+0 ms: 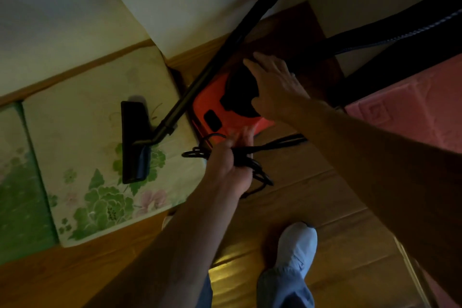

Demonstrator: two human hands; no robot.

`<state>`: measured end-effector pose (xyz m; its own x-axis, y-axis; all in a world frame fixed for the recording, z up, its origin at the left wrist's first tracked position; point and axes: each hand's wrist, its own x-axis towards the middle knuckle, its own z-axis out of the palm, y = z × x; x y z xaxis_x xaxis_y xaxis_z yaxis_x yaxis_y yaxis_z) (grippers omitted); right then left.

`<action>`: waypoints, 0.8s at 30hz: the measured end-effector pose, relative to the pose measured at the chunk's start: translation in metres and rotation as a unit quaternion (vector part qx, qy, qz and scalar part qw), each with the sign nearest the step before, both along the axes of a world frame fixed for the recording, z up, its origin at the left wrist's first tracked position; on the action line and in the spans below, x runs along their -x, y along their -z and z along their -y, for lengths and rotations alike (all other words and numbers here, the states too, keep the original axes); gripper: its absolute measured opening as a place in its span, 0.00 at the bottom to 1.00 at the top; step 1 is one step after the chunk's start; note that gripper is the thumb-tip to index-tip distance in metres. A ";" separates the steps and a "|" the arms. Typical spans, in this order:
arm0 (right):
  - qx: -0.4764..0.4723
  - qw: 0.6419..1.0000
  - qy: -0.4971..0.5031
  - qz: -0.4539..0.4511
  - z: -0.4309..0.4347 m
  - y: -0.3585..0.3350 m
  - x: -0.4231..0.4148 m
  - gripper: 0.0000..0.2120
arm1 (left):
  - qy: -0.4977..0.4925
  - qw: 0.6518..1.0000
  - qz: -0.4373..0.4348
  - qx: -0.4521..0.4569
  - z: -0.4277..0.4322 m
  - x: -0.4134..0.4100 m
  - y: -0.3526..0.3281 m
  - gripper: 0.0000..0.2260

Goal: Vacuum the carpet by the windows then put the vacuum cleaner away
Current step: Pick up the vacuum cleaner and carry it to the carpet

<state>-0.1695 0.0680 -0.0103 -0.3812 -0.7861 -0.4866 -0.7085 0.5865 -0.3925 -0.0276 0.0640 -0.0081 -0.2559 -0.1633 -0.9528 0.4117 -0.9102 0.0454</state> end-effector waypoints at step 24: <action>-0.227 0.962 -0.142 0.050 -0.028 0.026 -0.027 0.17 | 0.216 0.956 0.190 0.056 -0.005 0.017 0.052 0.14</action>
